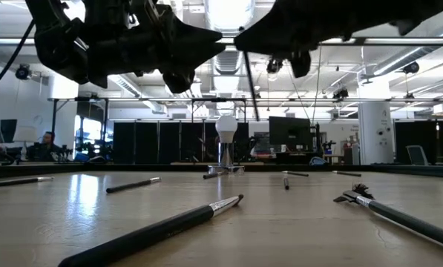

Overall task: Pick & Place Makeup Supplies
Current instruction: Put the silver makeup brush into the gold makeup holder

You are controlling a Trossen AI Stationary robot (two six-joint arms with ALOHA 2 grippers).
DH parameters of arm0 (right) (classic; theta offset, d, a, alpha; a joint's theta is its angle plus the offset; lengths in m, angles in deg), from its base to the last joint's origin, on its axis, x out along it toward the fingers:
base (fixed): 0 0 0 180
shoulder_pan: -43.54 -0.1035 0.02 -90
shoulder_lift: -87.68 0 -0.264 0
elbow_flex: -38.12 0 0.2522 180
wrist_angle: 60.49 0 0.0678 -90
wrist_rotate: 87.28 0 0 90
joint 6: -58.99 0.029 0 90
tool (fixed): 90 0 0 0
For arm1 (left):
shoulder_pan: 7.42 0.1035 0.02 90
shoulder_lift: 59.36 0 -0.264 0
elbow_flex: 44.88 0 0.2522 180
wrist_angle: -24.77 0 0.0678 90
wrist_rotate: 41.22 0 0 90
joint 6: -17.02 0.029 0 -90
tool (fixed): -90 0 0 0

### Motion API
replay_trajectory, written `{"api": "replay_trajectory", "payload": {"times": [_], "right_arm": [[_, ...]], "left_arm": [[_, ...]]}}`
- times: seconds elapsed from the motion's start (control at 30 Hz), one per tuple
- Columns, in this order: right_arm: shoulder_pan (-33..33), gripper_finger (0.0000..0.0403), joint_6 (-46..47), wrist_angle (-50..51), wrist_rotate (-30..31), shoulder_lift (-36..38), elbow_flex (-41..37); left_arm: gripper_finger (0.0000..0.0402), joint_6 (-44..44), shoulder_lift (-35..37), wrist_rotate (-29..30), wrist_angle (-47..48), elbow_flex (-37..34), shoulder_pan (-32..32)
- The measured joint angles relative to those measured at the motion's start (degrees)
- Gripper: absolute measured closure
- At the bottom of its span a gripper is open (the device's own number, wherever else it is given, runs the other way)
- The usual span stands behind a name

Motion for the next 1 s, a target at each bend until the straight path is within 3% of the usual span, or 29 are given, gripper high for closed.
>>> {"api": "replay_trajectory", "payload": {"times": [0.27, 0.57, 1.0], "right_arm": [[-3.69, 0.0389, 4.9, 13.79, 2.44, 7.8, -0.06], [-11.24, 0.0389, 13.73, 30.03, 9.09, 18.05, -0.09], [-24.05, 0.039, 24.87, 40.17, 14.81, 25.68, -0.01]], "left_arm": [[0.0319, 5.45, 3.43, 1.95, 6.58, -0.91, 0.37], [0.0319, 5.69, 4.16, 1.99, 6.81, -0.93, 0.41], [0.0319, 5.6, 4.14, 1.97, 7.38, -0.85, 0.37]]}}
